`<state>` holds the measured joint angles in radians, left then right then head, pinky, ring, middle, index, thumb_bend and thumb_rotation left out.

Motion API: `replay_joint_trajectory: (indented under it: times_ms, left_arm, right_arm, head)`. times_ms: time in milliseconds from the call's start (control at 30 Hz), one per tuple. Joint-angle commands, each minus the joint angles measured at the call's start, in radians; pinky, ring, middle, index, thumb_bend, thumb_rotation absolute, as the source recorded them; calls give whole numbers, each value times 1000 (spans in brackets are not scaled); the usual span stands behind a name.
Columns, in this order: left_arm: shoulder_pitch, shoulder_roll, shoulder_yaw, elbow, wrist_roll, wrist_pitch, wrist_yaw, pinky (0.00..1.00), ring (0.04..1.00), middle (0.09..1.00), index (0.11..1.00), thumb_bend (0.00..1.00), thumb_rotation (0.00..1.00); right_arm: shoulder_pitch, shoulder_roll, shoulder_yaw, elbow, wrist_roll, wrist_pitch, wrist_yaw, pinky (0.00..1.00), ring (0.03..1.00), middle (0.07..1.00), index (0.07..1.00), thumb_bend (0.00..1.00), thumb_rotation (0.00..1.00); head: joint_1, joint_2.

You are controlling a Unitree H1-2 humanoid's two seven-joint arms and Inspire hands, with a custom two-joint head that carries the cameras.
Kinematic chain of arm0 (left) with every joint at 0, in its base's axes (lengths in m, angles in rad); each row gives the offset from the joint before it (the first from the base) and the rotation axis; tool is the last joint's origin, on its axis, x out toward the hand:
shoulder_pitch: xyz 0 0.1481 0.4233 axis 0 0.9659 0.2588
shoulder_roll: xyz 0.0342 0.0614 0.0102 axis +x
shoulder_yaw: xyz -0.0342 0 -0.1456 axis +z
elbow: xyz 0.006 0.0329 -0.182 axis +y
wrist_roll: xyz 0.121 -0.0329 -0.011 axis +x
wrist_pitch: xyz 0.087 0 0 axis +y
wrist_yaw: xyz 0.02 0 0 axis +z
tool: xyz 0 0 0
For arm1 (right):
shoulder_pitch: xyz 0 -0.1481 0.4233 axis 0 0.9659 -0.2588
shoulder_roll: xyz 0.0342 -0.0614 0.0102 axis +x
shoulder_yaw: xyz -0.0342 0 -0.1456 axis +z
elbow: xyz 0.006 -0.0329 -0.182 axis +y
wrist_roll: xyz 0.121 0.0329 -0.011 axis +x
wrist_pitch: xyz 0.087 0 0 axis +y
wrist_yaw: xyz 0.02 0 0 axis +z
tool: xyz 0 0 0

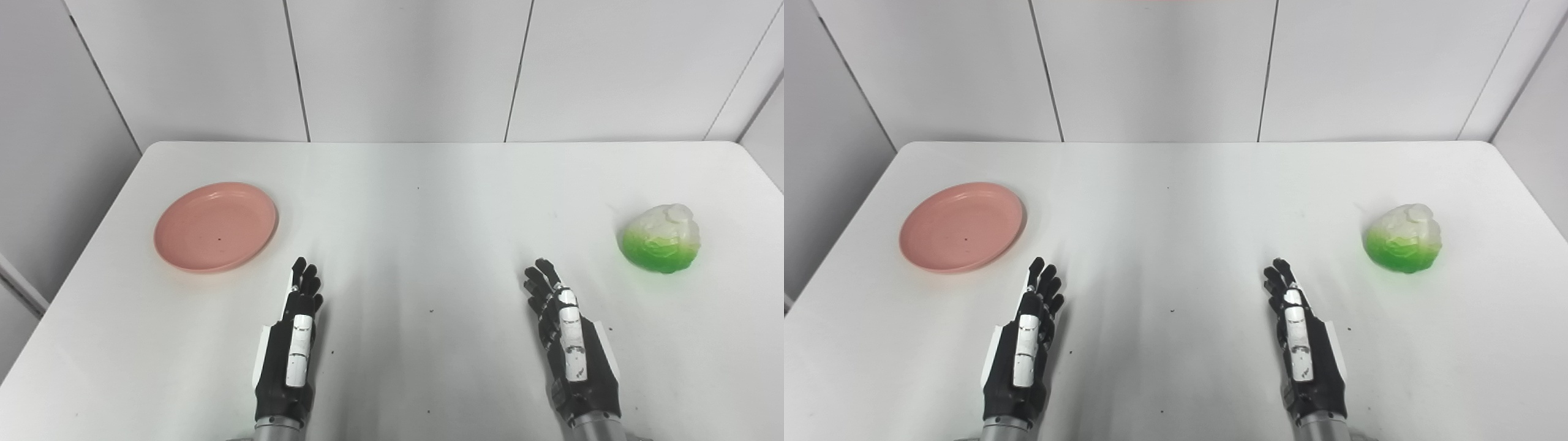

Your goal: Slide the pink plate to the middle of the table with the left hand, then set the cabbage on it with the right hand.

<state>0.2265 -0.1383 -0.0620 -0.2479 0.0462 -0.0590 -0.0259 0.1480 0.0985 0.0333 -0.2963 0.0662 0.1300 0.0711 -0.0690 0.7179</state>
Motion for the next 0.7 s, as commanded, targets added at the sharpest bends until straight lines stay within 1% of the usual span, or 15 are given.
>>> replay_joint_trajectory:
  times_ms: [0, 133, 367, 667]
  left_arm:
    - [82, 59, 6, -34, -3, -14, -16, 1000, 1000, 1000, 1000, 811, 970]
    - [80, 64, 11, -38, -9, -8, -23, 1000, 1000, 1000, 1000, 813, 970]
    - [81, 65, 24, -35, -10, -8, -35, 1000, 1000, 1000, 1000, 808, 966]
    - [84, 62, 30, -36, -10, -4, -45, 1000, 1000, 998, 1000, 806, 961]
  right_arm:
    - [110, -16, 9, -39, -2, -13, 0, 1000, 944, 926, 930, 796, 1000]
    - [111, -11, 15, -45, -8, -3, -10, 1000, 945, 930, 936, 802, 1000]
    - [112, -7, 29, -43, -14, -10, -20, 1000, 956, 940, 940, 800, 1000]
    - [112, -10, 34, -45, -11, -10, -25, 1000, 955, 935, 940, 797, 1000]
  head:
    - [-1, 1]
    - [-8, 4]
    - [-24, 1]
    - [-19, 2]
